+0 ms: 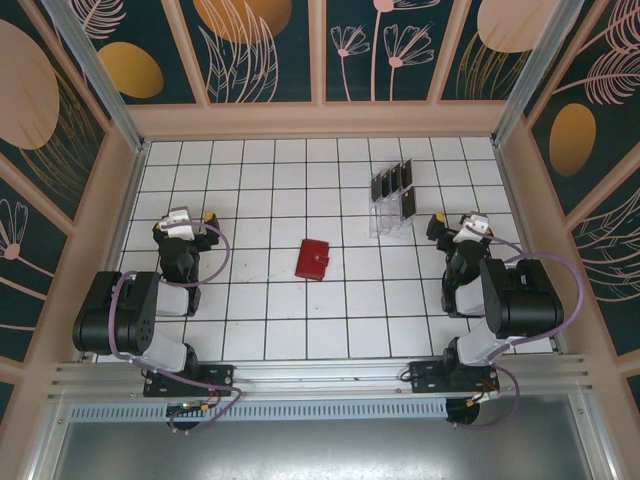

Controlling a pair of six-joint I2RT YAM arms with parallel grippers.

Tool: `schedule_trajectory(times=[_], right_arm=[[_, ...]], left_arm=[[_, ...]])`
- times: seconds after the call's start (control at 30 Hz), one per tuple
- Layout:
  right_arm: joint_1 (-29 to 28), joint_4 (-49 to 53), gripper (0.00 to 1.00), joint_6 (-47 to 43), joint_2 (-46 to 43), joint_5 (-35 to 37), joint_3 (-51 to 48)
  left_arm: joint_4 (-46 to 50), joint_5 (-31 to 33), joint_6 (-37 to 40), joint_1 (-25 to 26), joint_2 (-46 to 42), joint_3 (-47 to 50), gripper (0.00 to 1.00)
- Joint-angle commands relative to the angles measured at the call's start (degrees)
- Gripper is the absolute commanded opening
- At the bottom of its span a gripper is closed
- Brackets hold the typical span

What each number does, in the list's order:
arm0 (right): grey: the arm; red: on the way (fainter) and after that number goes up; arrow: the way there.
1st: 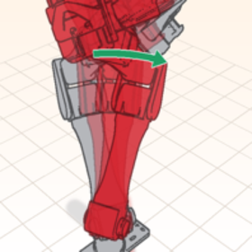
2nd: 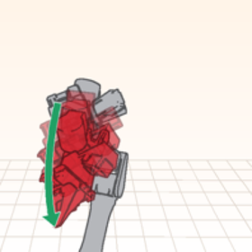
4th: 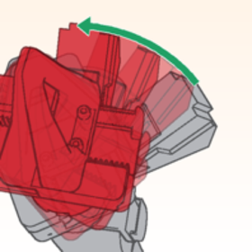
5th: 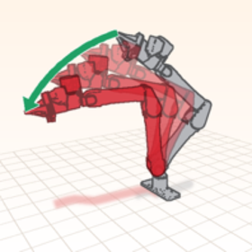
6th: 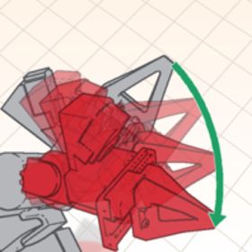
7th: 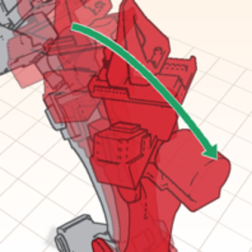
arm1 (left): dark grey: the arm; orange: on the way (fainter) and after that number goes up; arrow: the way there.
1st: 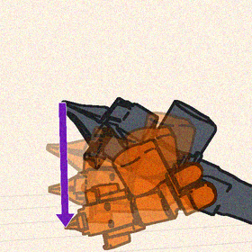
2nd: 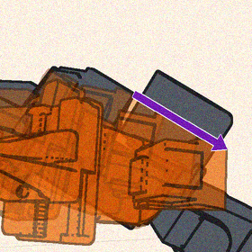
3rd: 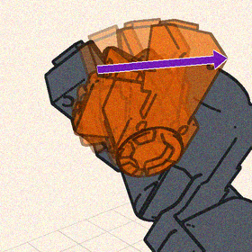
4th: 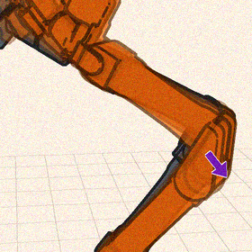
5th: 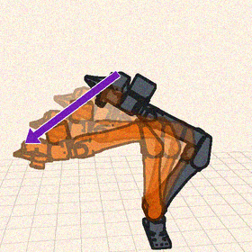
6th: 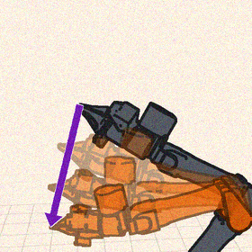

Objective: Put the credit cards into the card holder

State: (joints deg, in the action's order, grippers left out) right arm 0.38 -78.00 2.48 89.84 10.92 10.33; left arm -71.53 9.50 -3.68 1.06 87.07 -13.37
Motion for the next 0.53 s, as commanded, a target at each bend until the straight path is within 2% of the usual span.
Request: schedule_trajectory(times=[0.0,0.5], right_arm=[[0.0,-0.8,0.99,0.4,-0.3,-0.9,0.6],[0.0,-0.6,0.99,0.5,-0.3,-1.2,0.7]], left_arm=[[-0.4,-0.9,-0.9,-0.4,0.6,-0.9,0.99],[-0.8,-0.9,-0.8,-0.4,0.3,-0.6,0.99]])
